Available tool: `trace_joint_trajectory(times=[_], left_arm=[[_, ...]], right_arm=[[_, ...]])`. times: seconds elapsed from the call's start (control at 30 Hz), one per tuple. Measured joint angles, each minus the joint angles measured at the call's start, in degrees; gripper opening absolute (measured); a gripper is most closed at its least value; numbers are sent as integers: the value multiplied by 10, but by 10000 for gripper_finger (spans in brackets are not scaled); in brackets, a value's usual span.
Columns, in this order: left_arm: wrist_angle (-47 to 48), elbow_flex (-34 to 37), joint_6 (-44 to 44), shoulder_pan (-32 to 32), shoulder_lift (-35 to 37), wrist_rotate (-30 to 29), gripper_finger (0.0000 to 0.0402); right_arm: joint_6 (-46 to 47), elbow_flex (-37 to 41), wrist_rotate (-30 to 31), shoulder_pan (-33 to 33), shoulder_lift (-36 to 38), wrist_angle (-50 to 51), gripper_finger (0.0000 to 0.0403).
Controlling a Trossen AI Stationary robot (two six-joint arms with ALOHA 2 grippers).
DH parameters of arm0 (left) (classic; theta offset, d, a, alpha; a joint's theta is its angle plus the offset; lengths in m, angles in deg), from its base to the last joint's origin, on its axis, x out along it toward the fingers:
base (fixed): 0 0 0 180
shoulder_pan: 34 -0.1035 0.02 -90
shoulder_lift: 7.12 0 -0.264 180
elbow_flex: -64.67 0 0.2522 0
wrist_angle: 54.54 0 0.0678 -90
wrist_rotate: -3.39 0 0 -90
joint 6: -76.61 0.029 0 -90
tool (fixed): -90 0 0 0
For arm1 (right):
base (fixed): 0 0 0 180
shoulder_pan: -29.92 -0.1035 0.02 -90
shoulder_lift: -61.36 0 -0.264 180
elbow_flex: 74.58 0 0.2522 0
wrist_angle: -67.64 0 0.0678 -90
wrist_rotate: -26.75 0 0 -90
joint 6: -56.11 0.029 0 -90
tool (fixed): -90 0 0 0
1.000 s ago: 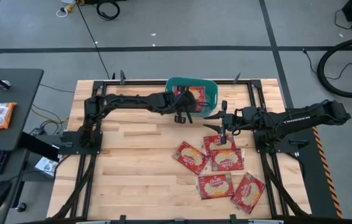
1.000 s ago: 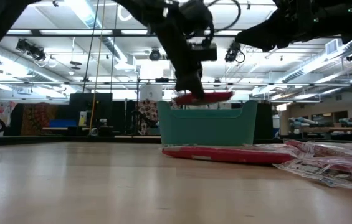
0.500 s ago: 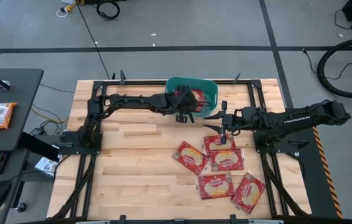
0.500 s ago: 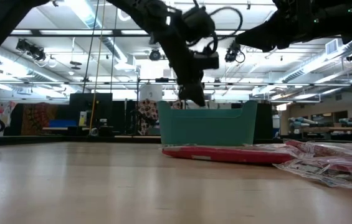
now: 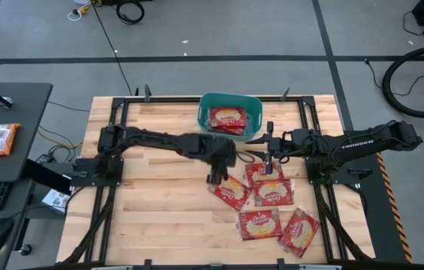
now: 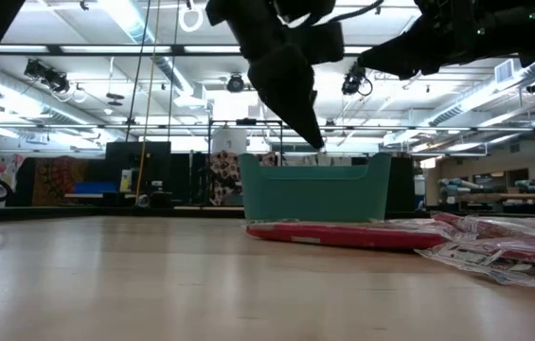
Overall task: Sort popcorn bags into baskets
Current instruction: Put the red popcorn bag into the blue bin
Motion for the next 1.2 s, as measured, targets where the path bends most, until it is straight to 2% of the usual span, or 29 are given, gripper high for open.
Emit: trace_joint_trajectory(times=[0.17,0.37,0.47,0.6,0.8,0.93,1.2], left_arm=[[-27,0,-47,36,-35,15,169],[-82,0,-53,75,-83,15,169],[-74,0,-62,88,-98,15,169],[-21,-1,-106,94,-110,10,169],[124,-3,-185,93,-108,-55,169],[199,-2,-240,90,-109,-76,169],[196,3,-289,96,-74,-112,169]], right_arm=[[3,0,0,0,0,-2,132],[7,0,0,0,0,-2,132],[6,0,0,0,0,-2,132],[6,0,0,0,0,-1,132],[6,0,0,0,0,-2,132],[6,0,0,0,0,-2,132],[5,0,0,0,0,-2,132]])
